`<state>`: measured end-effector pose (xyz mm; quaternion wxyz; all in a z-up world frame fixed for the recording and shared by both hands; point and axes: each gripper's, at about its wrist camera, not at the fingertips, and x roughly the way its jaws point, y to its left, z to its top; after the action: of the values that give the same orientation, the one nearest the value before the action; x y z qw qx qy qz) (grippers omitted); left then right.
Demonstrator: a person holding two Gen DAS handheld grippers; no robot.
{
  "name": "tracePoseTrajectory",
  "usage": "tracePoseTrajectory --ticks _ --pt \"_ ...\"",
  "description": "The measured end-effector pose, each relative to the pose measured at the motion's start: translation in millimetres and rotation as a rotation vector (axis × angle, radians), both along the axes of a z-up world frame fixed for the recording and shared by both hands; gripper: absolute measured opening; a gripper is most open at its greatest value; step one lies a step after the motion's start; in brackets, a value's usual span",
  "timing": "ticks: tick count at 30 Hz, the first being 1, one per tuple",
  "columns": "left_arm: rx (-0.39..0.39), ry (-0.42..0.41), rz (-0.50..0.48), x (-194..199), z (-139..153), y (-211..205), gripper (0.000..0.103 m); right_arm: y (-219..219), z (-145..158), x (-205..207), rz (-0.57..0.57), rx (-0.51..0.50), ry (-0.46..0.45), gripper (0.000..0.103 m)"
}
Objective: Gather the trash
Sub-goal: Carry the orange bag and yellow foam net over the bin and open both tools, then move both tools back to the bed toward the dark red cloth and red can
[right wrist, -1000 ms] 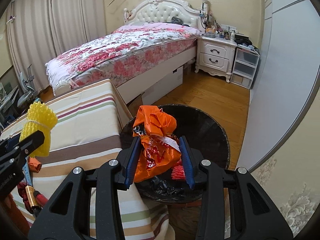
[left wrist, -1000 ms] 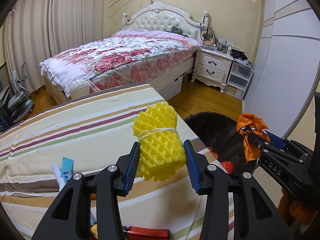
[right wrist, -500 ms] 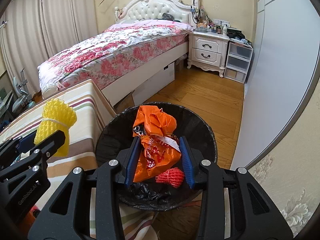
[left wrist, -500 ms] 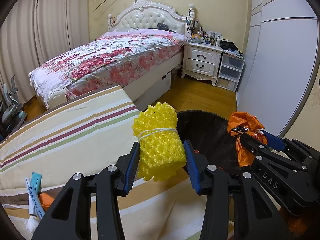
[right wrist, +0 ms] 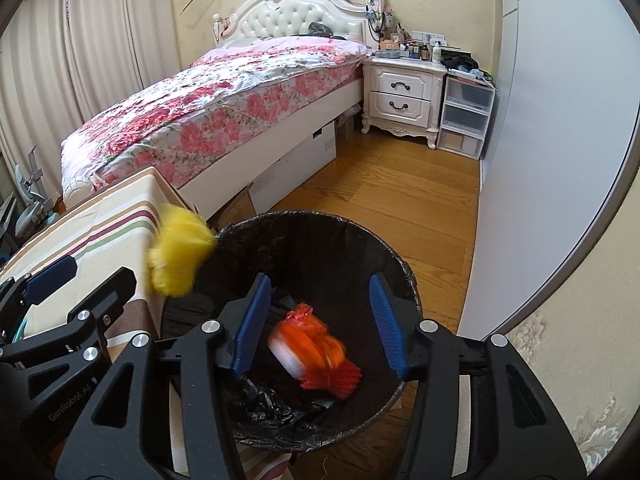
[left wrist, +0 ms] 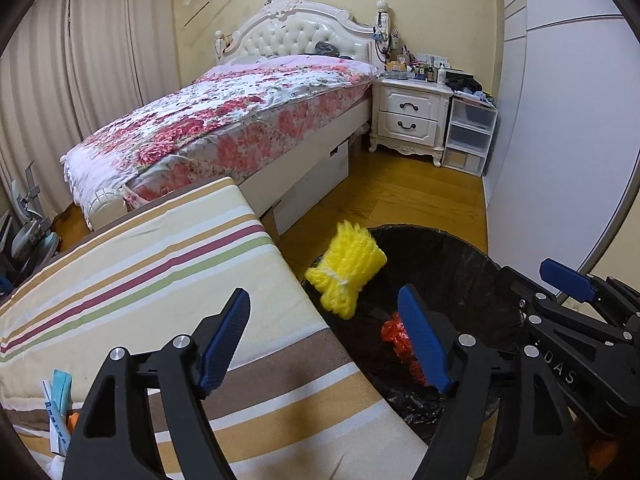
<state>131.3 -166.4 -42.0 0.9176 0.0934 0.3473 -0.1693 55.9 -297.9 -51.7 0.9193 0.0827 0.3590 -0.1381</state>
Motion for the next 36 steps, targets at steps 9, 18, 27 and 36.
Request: tracePoseTrajectory --ticks 9,18,27,36 --pt "-0.009 0.013 0.043 -5 6 18 0.081 4 2 -6 -0.002 0.004 -0.006 0.052" --pt "0.001 0.015 0.093 -29 18 56 0.081 31 11 -26 0.045 0.013 -0.024 0.054" --pt "-0.018 0.005 0.172 -63 32 111 0.081 69 18 -50 0.119 0.006 -0.032 0.055" --pt "-0.017 0.034 0.286 -96 27 176 0.081 106 15 -77 0.205 0.008 -0.020 0.055"
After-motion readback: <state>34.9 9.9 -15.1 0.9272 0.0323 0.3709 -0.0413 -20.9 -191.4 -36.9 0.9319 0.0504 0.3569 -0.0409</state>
